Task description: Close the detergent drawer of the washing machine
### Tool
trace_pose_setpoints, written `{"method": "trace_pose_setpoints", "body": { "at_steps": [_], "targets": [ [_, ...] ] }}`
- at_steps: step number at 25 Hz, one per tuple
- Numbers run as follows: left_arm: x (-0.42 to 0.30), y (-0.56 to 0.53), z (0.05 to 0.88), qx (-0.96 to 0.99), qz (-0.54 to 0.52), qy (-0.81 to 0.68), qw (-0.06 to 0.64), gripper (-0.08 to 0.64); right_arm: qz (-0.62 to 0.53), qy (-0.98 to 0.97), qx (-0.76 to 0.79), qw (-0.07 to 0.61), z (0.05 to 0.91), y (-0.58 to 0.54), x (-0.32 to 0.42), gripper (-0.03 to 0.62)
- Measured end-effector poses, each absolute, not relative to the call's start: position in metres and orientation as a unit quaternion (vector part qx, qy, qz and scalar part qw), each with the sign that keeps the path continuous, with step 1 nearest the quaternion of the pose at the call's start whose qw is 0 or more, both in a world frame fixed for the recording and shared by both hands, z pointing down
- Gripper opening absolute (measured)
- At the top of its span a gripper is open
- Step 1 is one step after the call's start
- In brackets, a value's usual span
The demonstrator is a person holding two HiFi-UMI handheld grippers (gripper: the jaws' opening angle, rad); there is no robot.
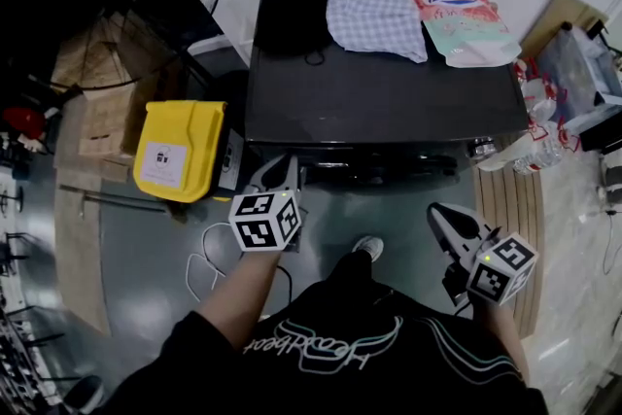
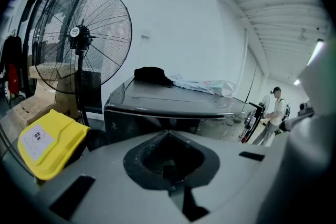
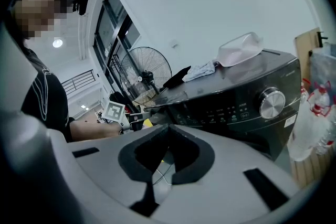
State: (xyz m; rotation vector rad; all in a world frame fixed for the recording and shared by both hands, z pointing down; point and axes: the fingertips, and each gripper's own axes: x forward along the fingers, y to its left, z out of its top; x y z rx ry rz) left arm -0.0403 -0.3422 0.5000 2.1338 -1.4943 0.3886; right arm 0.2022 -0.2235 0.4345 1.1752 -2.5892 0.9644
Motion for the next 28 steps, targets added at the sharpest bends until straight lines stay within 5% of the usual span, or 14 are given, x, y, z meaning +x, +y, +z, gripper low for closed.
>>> {"method": "trace_pose_setpoints", "body": {
  "at_steps": [28],
  "targets": [
    [-0.024, -0.318, 0.476, 0.828, 0.125, -0.482, 0.257, 0.021, 0.325, -0.866, 0.369, 0.085, 0.431, -0.209, 0.182, 0.026]
  ]
}}
